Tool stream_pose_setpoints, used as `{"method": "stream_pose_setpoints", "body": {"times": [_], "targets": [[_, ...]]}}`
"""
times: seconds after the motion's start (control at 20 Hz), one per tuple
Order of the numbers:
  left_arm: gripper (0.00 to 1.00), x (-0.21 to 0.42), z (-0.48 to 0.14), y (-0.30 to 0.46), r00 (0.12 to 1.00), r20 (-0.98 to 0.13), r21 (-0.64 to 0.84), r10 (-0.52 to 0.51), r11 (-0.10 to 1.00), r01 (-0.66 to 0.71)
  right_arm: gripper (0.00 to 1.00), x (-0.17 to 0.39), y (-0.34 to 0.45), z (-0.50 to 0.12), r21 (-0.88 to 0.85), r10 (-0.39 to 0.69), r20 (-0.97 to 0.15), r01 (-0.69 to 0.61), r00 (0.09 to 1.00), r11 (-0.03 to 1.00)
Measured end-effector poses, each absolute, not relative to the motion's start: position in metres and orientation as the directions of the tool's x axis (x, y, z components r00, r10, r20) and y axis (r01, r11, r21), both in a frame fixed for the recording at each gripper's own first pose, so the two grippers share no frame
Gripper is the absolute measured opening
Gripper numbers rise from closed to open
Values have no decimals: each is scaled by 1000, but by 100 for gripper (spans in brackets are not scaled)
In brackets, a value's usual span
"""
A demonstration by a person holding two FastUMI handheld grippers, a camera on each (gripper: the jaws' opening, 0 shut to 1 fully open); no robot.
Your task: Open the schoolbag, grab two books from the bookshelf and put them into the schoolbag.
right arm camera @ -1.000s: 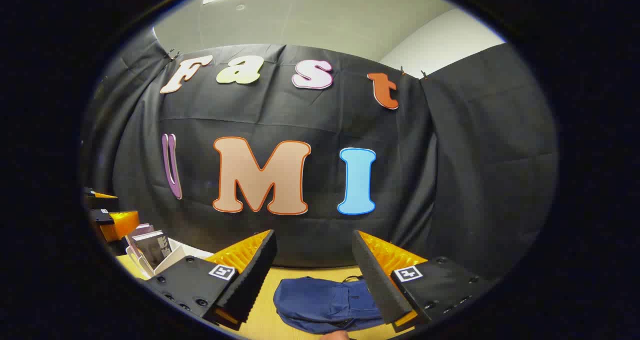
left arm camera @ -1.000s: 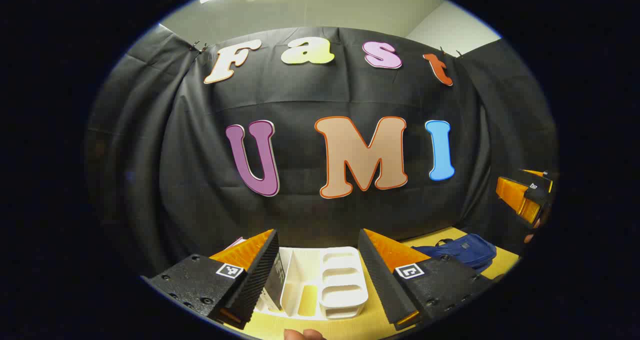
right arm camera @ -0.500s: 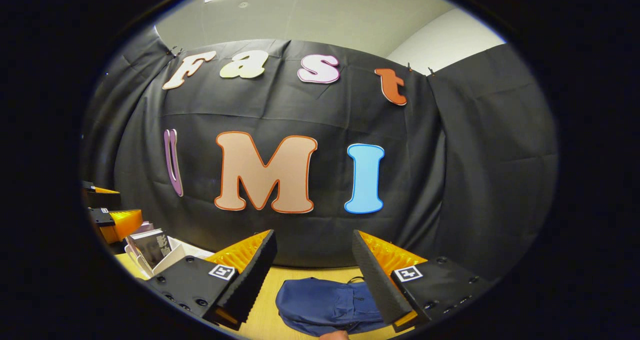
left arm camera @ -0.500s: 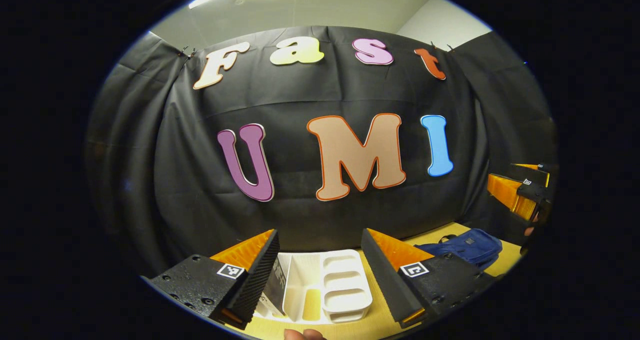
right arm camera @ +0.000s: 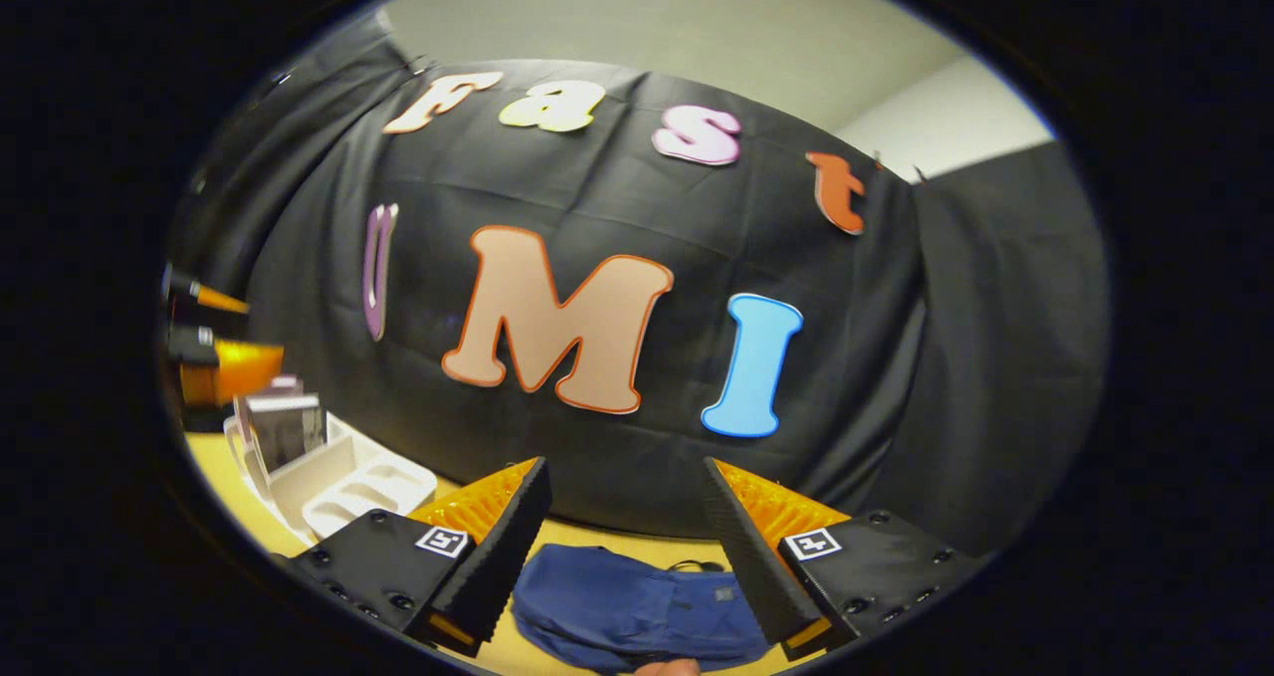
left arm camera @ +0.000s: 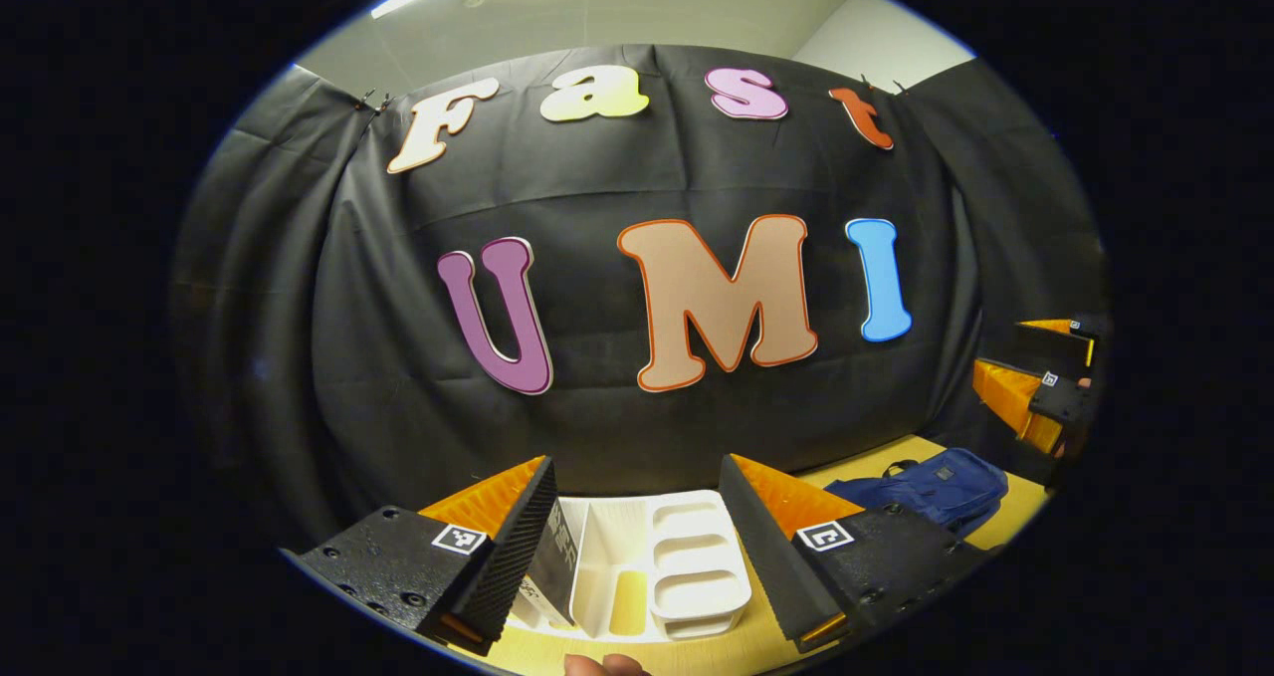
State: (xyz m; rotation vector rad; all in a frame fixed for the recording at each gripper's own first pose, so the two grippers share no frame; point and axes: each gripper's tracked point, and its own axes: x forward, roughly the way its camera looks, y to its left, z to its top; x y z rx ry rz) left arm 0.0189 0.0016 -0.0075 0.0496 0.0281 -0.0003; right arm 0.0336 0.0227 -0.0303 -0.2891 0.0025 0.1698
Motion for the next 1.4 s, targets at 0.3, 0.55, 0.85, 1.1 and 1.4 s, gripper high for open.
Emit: {"method": "stream_pose_setpoints", "body": {"times": [0.3, 0.55, 0.85, 1.1, 1.4], "targets": [[97, 19, -20, 21, 996, -67, 41, 53, 998, -50, 98, 41, 37, -115, -645, 335, -186, -372, 924, 667], [97, 15, -22, 37, 993, -75, 50, 94, 995, -90, 98, 29, 54, -243, -706, 401, -458, -599, 793, 378], [96, 10, -21, 51, 988, -78, 52, 130, 991, -126, 99, 53, 42, -348, -661, 302, -654, -718, 694, 219], [100, 7, -18, 57, 986, -79, 50, 148, 988, -145, 89, 71, 44, -395, -646, 242, -711, -749, 661, 147], [96, 5, -25, 57, 983, -108, 31, 148, 989, -145, 54, 69, 43, -419, -594, 157, -765, -778, 625, 207]]}}
